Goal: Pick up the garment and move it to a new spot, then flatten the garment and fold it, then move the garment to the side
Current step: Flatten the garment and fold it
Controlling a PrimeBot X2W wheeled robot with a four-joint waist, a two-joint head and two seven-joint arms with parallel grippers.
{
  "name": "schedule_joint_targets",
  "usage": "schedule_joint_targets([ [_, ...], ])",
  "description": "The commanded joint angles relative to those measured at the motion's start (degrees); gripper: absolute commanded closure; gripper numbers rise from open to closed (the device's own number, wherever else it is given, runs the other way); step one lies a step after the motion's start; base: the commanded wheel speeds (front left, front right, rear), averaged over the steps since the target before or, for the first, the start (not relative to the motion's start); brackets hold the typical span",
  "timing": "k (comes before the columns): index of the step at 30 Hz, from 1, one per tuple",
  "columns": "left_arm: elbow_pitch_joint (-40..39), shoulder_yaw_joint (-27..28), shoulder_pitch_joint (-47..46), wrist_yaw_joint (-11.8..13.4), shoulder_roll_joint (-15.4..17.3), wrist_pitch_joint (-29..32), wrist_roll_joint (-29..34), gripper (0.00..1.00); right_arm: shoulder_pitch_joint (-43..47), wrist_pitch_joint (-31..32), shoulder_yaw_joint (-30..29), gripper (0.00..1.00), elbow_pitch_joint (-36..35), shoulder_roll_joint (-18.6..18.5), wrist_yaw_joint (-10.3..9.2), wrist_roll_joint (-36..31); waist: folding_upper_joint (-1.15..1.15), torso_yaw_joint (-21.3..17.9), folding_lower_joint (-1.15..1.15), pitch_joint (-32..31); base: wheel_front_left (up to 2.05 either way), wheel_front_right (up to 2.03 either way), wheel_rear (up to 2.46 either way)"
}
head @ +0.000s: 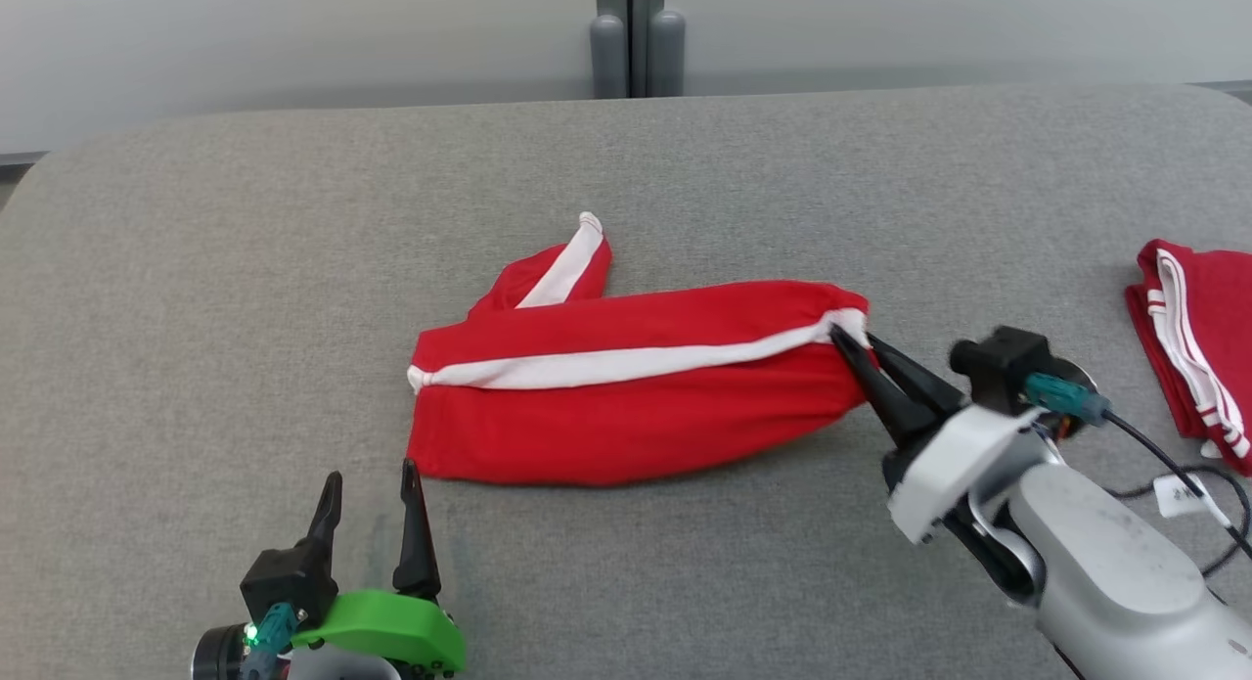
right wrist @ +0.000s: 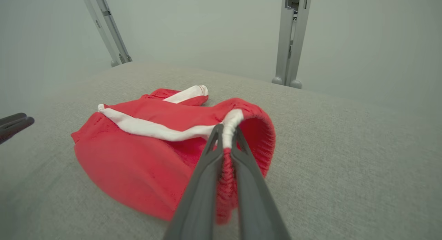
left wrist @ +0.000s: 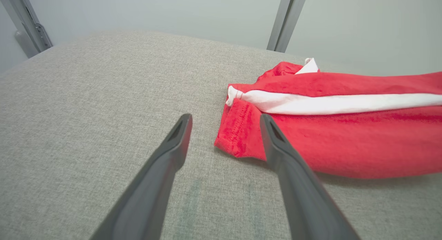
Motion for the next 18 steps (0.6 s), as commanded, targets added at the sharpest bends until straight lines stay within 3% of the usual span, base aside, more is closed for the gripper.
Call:
schedule_joint_targets([
  [1, 0.1, 0.6, -0.1, -0.2, 0.2, 0.0, 0.7, 0.00, 2.7, -0.1, -2.2, 0.54, 0.6, -0.6, -0.09, -0.4, 0.00, -1.9, 0.00, 0.1, 0.00, 0.00, 0.00],
  [2, 0.2, 0.8, -0.3, -0.3, 0.2, 0.0, 0.7, 0.00, 4.2, -0.1, -3.2, 0.47, 1.1, -0.7, -0.09, -0.9, 0.00, -2.4, 0.00, 0.1, 0.00, 0.00, 0.00],
  [3, 0.2, 1.0, -0.5, -0.5, 0.2, 0.0, 0.9, 0.00, 5.6, -0.1, -4.5, 0.00, 1.4, -1.1, -0.09, -2.0, 0.00, -2.8, 0.00, 0.1, 0.00, 0.00, 0.00],
  [10, 0.5, 1.2, -1.1, -0.2, 0.2, 0.0, 1.4, 0.00, 10.7, -0.1, -15.2, 0.00, 2.5, 1.4, -0.09, -10.7, 0.00, -5.1, 0.00, -0.3, 0.00, 0.00, 0.00],
  [18, 0.9, 1.6, -0.7, -0.5, 0.2, 0.0, 3.5, 0.00, 15.5, -0.1, -30.6, 0.00, -4.3, 9.4, -0.09, -24.2, 0.00, -5.4, 0.00, -1.5, 0.00, 0.00, 0.00],
])
